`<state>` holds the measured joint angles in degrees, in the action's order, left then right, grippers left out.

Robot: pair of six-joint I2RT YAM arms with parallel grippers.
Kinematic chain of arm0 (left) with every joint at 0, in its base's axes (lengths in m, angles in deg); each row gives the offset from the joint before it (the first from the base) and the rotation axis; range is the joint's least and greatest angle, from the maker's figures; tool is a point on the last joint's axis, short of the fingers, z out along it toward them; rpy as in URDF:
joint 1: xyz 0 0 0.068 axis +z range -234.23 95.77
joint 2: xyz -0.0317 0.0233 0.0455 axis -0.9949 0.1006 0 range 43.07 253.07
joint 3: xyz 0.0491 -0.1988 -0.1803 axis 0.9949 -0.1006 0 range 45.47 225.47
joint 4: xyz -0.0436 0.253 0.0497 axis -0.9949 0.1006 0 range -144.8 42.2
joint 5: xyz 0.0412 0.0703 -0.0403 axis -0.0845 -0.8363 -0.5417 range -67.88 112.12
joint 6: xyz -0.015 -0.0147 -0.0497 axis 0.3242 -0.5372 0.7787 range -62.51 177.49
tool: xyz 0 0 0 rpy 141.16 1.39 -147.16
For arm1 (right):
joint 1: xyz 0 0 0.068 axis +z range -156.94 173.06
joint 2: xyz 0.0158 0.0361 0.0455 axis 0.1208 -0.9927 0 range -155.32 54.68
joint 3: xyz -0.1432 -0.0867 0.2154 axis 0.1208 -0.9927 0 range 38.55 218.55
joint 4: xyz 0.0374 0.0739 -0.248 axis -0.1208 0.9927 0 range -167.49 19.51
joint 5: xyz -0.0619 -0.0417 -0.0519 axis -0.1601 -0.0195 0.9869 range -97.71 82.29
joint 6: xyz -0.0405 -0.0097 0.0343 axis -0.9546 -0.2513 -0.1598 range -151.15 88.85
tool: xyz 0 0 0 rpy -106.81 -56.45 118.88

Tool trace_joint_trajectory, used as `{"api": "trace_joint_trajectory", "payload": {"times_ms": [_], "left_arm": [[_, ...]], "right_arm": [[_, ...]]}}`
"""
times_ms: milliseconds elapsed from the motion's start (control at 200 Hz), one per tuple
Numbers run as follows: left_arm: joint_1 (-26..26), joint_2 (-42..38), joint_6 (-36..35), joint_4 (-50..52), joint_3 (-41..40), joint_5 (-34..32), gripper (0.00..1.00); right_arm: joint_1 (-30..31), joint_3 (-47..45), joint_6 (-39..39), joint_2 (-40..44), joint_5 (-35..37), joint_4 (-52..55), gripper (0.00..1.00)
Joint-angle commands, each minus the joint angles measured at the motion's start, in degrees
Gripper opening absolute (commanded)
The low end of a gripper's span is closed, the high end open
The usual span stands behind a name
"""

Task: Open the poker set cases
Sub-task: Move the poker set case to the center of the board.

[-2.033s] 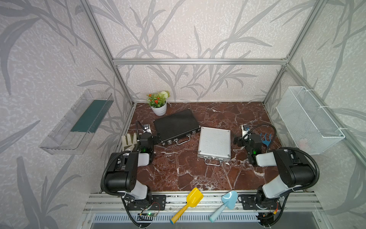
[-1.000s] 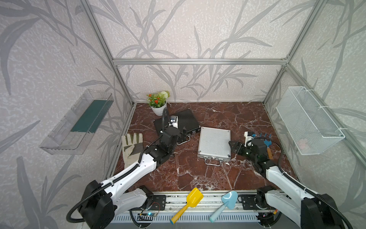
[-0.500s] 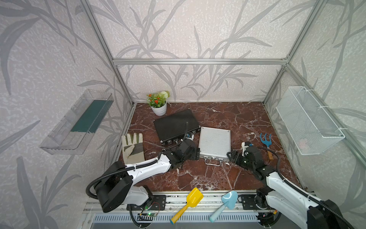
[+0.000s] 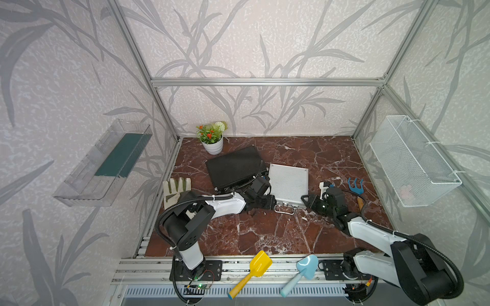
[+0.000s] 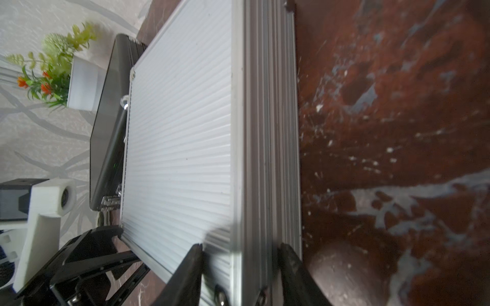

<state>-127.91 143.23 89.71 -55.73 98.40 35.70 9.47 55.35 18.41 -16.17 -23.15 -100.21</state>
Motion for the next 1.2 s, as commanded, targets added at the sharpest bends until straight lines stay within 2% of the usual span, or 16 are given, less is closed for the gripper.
{"api": "trace_joint_trajectory", "payload": {"times_ms": [0, 205, 370, 495, 565, 695, 830, 930, 1044, 1194], "left_arm": [[-2.02, 5.71, 1.95, -6.58, 6.94, 9.56, 0.42], [-2.29, 9.48, 0.88, -4.17, 14.83, 8.98, 0.41], [-2.02, 9.05, 0.93, 0.22, 15.52, 2.92, 0.46], [-2.24, 6.17, 2.36, 1.07, 11.90, -1.16, 0.54], [-2.53, 3.10, 3.48, -0.20, 8.67, -3.57, 0.60], [-4.14, -0.87, 3.66, -0.51, 5.46, -7.00, 0.67], [-5.05, -2.10, 4.10, -0.77, 4.34, -8.13, 0.67], [-5.36, -1.52, 4.58, -1.91, 4.37, -6.06, 0.67], [-5.63, 0.81, 5.32, -4.31, 4.86, -3.08, 0.65], [-5.76, 2.05, 6.58, -6.03, 4.58, -1.85, 0.64]], "right_arm": [[-0.62, -3.12, 3.83, -5.82, -8.66, -7.23, 0.30], [-2.25, 0.05, 0.47, -5.70, -10.83, -3.47, 0.32], [-4.19, -2.15, -0.46, -0.91, -9.88, 0.58, 0.45], [-4.60, -3.81, -2.19, 4.85, -5.30, 7.16, 0.75], [-5.09, -5.88, -2.02, 8.69, -3.22, 7.47, 0.82], [-5.09, -5.96, -5.05, 13.88, -5.54, 12.56, 0.81], [-5.04, -7.53, -5.60, 13.24, -7.68, 9.46, 0.77], [-5.05, -8.06, -3.81, 8.94, -9.82, 1.81, 0.73], [-4.58, -5.20, -3.82, -0.13, -14.71, -2.93, 0.70], [-3.07, -5.55, -1.62, -10.61, -13.25, -16.16, 0.66]]}}
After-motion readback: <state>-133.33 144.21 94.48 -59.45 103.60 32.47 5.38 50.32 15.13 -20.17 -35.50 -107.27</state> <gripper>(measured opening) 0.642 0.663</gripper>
